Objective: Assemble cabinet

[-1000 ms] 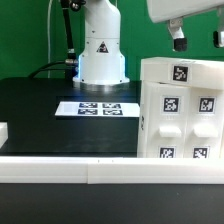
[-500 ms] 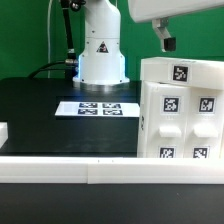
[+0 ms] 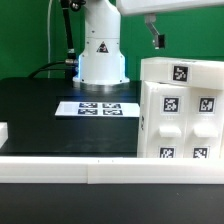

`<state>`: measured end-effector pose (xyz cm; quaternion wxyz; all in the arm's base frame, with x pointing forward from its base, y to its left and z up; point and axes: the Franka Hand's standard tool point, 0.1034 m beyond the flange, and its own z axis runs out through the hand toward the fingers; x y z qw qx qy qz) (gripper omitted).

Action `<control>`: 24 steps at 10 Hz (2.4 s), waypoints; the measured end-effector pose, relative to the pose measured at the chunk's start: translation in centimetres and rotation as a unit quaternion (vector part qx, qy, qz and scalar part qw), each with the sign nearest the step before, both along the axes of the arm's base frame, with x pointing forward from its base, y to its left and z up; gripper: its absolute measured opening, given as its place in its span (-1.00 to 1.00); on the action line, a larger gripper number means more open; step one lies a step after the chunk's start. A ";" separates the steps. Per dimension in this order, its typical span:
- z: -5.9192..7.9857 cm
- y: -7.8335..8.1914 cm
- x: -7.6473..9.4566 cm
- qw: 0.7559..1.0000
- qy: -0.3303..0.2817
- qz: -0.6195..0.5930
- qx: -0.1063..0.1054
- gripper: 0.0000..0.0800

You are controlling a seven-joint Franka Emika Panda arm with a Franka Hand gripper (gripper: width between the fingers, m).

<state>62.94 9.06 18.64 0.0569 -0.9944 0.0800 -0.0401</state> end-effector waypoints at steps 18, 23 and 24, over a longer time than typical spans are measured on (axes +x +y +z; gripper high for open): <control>-3.0 -0.1 -1.3 0.909 -0.031 0.409 -0.070 0.99; -3.2 -0.6 -1.4 0.914 -0.027 0.398 -0.069 0.99; -3.2 -0.9 -1.4 0.916 -0.027 0.395 -0.069 0.71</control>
Offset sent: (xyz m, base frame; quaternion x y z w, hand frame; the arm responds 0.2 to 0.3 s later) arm 0.0000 0.0000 0.0000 0.0000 0.0000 -0.1938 0.9810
